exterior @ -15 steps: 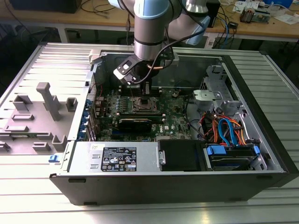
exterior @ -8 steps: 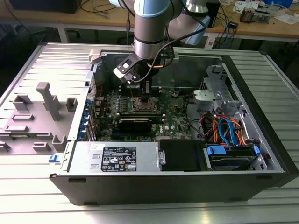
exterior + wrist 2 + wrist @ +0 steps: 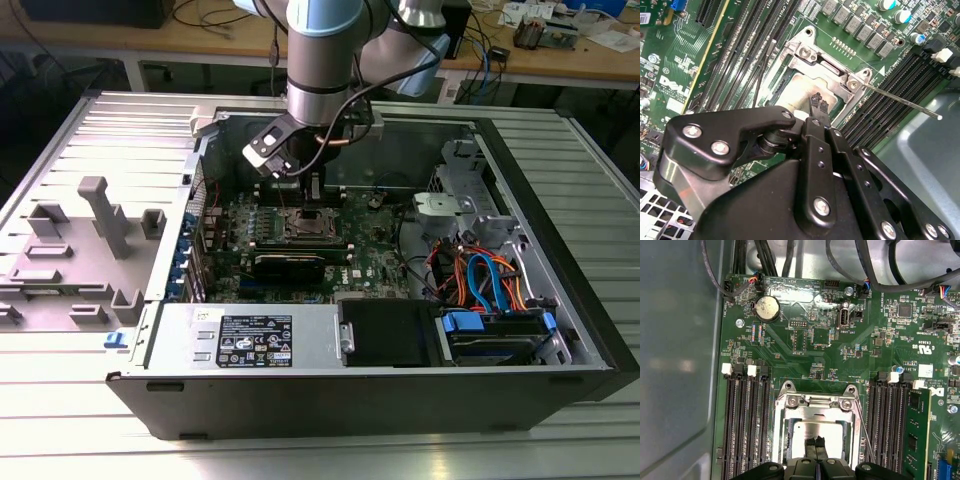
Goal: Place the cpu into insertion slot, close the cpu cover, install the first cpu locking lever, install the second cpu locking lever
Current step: 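Install the first cpu locking lever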
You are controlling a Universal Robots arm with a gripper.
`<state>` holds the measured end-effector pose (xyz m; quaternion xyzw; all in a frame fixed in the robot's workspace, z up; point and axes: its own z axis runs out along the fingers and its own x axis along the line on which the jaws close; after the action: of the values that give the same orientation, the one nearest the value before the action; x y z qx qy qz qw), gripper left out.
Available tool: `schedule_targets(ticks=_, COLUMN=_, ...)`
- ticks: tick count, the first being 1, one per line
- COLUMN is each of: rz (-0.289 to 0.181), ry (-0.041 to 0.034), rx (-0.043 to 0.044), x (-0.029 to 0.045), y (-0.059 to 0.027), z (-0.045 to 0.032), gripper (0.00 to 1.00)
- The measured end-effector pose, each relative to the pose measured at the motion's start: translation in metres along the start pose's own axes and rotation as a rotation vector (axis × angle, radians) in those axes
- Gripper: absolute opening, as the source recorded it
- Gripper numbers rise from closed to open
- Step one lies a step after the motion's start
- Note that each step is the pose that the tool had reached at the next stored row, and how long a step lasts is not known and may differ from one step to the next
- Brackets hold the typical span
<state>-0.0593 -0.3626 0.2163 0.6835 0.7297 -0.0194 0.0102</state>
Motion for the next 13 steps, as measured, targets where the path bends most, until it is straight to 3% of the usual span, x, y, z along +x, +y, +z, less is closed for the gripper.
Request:
schedule_targets(ticks=7, rz=-0.001, ry=-0.0001, rx=0.0001, x=-0.0002, y=-0.0001, z=-0.0045, gripper=0.11)
schedule_targets(ticks=13, rz=-0.005, ry=-0.0002, rx=-0.0002, x=-0.0007, y=-0.0003, z=-0.0159, gripper=0.11)
